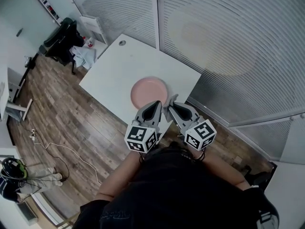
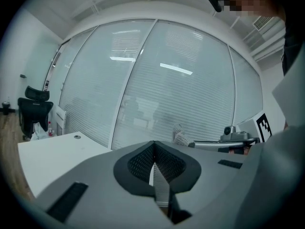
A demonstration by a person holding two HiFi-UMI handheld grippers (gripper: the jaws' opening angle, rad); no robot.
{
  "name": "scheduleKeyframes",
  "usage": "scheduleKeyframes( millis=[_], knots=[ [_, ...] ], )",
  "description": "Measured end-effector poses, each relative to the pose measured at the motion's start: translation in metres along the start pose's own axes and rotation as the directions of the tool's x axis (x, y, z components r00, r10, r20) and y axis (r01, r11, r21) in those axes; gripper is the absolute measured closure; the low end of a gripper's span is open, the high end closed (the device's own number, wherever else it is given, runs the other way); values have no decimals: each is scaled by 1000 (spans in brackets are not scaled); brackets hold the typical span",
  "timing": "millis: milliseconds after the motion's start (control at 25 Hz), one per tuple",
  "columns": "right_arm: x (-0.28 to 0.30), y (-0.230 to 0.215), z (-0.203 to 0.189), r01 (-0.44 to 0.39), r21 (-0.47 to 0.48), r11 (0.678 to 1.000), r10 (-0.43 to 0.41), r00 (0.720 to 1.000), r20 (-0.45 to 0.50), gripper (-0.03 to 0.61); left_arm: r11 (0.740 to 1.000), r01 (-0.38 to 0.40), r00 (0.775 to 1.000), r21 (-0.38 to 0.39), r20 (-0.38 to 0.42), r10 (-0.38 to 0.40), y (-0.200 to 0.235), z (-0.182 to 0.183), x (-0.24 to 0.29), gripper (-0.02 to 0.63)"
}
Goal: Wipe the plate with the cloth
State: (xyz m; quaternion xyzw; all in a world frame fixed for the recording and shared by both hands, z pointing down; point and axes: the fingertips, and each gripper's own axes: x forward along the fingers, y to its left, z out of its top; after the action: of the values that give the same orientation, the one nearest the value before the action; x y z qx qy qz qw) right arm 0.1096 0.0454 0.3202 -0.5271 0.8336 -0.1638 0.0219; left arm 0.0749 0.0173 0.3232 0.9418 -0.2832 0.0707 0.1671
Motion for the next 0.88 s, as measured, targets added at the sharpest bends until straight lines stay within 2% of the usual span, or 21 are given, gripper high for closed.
scheduleKeyframes(
  millis=[360,640,880],
  knots=[
    [59,16,11,59,-1,998,-59,998,1,535,998,59,998,15,4,-59,62,30,-2,607],
    [87,46,-6,94,11,996,-93,995,-17,535,997,78,996,-9,-31,-78,103,18,-25,607],
    [94,45,-11,113,1,994,-113,993,-35,535,997,64,996,-42,-53,-66,126,3,-28,606]
  ],
)
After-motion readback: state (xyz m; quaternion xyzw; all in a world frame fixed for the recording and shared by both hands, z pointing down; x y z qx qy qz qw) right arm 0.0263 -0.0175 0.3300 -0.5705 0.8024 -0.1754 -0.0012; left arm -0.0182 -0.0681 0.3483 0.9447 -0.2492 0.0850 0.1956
